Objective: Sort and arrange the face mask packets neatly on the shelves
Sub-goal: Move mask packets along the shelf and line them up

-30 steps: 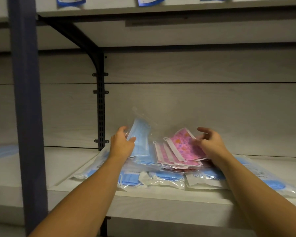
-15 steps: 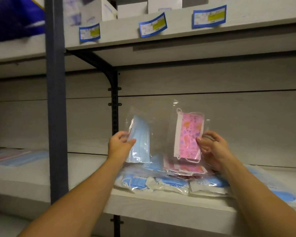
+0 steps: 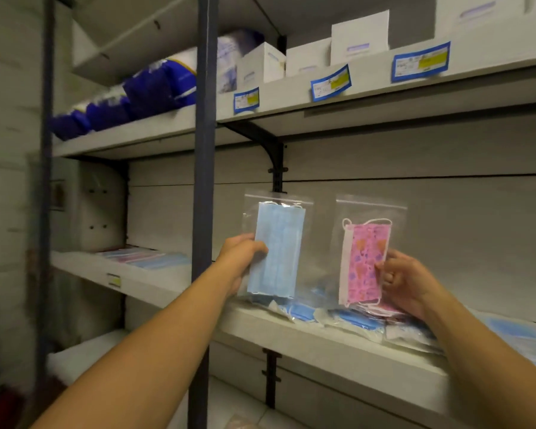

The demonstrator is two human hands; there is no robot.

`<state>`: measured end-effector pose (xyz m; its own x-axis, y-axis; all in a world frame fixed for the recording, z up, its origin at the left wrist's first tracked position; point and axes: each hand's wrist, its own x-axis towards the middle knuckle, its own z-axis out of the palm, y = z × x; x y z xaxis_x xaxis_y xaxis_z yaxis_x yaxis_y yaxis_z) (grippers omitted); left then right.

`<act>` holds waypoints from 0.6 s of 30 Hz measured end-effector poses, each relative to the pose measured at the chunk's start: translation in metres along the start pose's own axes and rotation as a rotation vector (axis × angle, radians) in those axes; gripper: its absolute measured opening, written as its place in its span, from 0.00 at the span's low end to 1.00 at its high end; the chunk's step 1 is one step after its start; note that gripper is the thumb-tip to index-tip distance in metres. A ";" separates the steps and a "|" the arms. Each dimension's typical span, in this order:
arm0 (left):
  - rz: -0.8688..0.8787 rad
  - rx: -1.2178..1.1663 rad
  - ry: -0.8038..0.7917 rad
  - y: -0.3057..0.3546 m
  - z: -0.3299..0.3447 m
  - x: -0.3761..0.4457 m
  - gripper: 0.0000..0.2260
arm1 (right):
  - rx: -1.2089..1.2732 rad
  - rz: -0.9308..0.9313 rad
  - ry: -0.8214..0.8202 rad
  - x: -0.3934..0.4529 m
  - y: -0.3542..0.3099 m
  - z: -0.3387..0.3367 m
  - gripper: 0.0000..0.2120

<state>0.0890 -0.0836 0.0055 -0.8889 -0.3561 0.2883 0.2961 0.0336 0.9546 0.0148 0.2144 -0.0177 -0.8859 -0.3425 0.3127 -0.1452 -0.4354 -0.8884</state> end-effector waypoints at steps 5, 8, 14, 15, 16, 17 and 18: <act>0.029 -0.031 0.113 0.014 -0.033 -0.020 0.03 | -0.075 0.066 -0.049 0.006 0.015 0.054 0.23; 0.059 0.019 0.086 0.022 -0.062 -0.030 0.04 | -0.150 0.022 -0.077 0.007 0.029 0.096 0.24; 0.128 0.182 0.191 0.034 -0.143 -0.045 0.09 | -0.292 -0.004 -0.121 0.015 0.062 0.164 0.11; 0.143 0.228 0.236 0.034 -0.158 -0.048 0.09 | -0.303 -0.012 -0.127 0.017 0.067 0.175 0.10; 0.156 0.265 0.282 0.034 -0.173 -0.051 0.09 | -0.321 -0.023 -0.132 0.018 0.072 0.187 0.09; 0.166 0.281 0.321 0.034 -0.189 -0.053 0.09 | -0.347 -0.035 -0.138 0.019 0.076 0.199 0.08; 0.171 0.281 0.352 0.035 -0.205 -0.055 0.10 | -0.371 -0.045 -0.149 0.020 0.081 0.212 0.08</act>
<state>0.2197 -0.2548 0.0071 -0.6494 -0.6161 0.4458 0.2784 0.3529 0.8933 0.0790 -0.0044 -0.0123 -0.8057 -0.4586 0.3748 -0.3557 -0.1315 -0.9253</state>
